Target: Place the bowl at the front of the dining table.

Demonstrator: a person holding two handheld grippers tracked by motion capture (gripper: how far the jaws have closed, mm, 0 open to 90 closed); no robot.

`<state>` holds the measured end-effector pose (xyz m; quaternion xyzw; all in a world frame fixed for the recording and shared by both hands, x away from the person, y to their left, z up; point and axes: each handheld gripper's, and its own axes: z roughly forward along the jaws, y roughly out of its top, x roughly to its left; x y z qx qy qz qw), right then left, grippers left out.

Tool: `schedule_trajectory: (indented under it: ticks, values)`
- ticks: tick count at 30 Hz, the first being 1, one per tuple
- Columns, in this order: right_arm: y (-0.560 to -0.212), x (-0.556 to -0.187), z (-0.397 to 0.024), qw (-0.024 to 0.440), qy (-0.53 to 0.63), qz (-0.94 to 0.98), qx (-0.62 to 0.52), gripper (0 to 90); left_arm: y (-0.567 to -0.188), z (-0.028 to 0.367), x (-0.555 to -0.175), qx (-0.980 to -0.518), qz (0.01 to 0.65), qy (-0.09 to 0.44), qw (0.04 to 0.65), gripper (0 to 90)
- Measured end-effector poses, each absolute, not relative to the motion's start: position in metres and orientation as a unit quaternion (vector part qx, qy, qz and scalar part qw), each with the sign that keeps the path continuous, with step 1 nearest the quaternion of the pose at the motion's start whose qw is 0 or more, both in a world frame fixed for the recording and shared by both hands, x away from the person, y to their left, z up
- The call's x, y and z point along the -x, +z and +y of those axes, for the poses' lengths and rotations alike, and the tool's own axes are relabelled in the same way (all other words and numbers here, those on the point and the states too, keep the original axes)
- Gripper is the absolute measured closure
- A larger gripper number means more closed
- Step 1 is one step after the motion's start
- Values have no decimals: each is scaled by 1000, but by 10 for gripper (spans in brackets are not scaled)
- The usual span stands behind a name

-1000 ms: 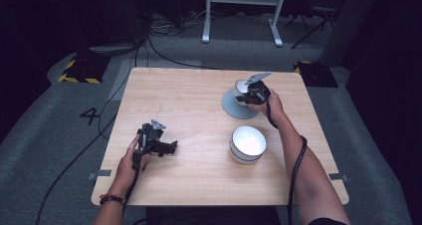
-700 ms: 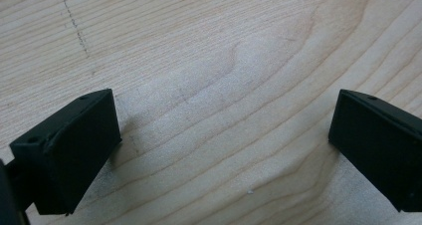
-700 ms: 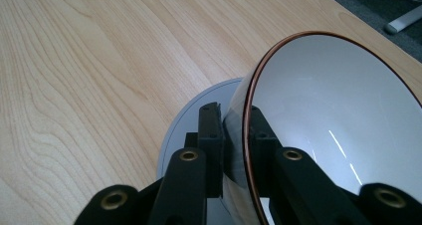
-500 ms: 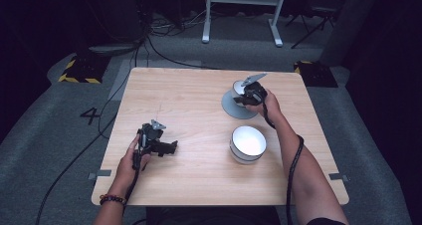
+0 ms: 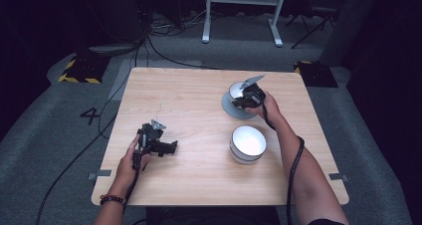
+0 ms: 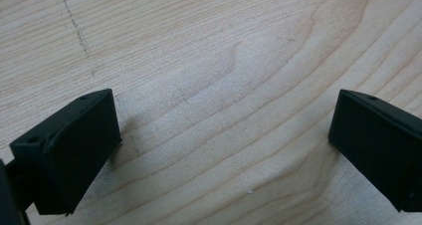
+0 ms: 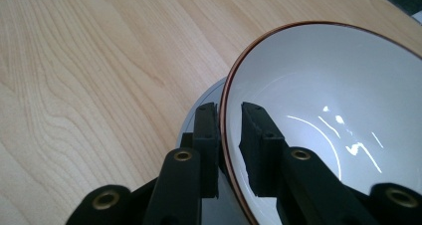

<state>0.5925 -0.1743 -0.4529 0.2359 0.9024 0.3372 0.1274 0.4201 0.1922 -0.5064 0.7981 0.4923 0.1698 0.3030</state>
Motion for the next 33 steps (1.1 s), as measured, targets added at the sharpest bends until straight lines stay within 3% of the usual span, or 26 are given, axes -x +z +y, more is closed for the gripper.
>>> schedule_trajectory:
  ticks: [21, 33]
  values:
    - [-453, -592, -179, 122, 341, 898, -248, 704, -506, 192, -420, -798, 492, 172, 302, 0]
    - [-447, -588, -185, 130, 346, 894, -254, 590, -506, 192, -420, -798, 491, 173, 303, 0]
